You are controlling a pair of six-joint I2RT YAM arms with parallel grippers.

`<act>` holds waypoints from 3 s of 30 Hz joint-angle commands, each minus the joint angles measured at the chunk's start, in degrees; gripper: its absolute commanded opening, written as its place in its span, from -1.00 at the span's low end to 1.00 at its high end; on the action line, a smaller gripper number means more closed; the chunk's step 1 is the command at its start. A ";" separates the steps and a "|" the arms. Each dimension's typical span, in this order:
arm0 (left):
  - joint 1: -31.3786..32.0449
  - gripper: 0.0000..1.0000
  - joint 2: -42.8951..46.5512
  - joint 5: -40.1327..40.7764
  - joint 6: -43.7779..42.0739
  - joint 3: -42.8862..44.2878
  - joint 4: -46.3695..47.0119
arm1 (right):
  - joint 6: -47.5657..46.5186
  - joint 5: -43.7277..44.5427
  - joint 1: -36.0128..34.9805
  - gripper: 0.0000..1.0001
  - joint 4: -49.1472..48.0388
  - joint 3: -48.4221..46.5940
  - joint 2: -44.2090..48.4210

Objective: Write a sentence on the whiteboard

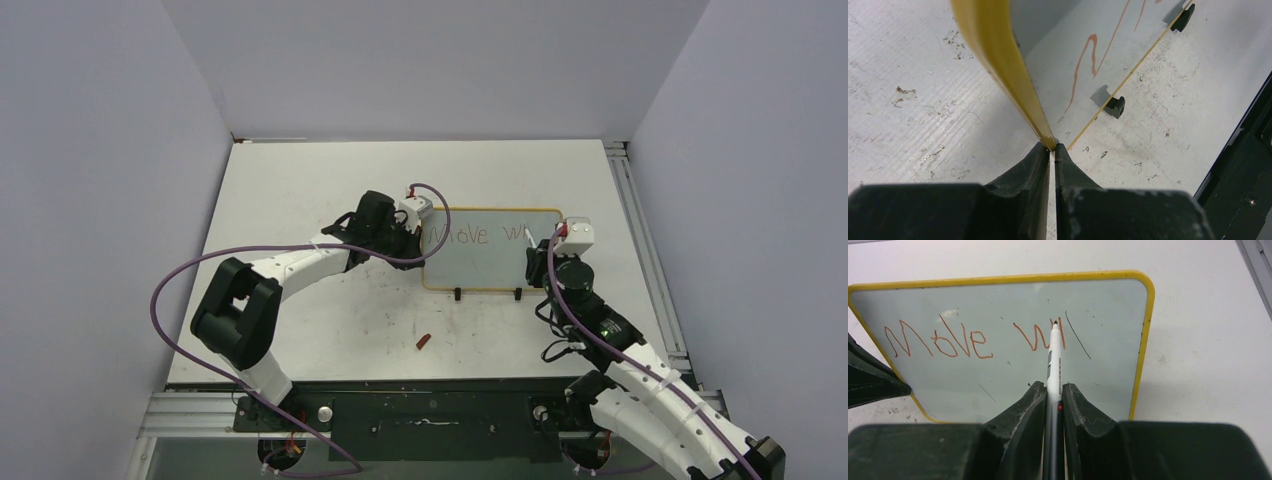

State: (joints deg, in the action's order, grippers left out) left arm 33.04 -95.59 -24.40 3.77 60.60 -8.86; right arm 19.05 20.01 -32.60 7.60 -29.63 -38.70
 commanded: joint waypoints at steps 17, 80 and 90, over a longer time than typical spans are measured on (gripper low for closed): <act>0.30 -0.91 1.26 0.44 -1.25 1.99 -0.27 | -3.76 1.15 0.53 -0.89 -8.86 -2.89 -3.82; 0.29 -0.91 1.81 0.90 -1.11 2.35 -0.80 | -1.60 0.15 2.06 -0.89 -3.98 0.80 -3.28; 0.32 -0.91 1.66 0.82 -1.13 2.40 -0.72 | -1.94 -0.85 2.35 -0.89 -5.13 0.79 -4.37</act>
State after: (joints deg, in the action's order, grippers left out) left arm 33.04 -95.57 -24.23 3.79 60.82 -9.30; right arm 17.56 19.66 -30.72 5.58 -28.99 -42.44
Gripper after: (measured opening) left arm 0.054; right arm 0.160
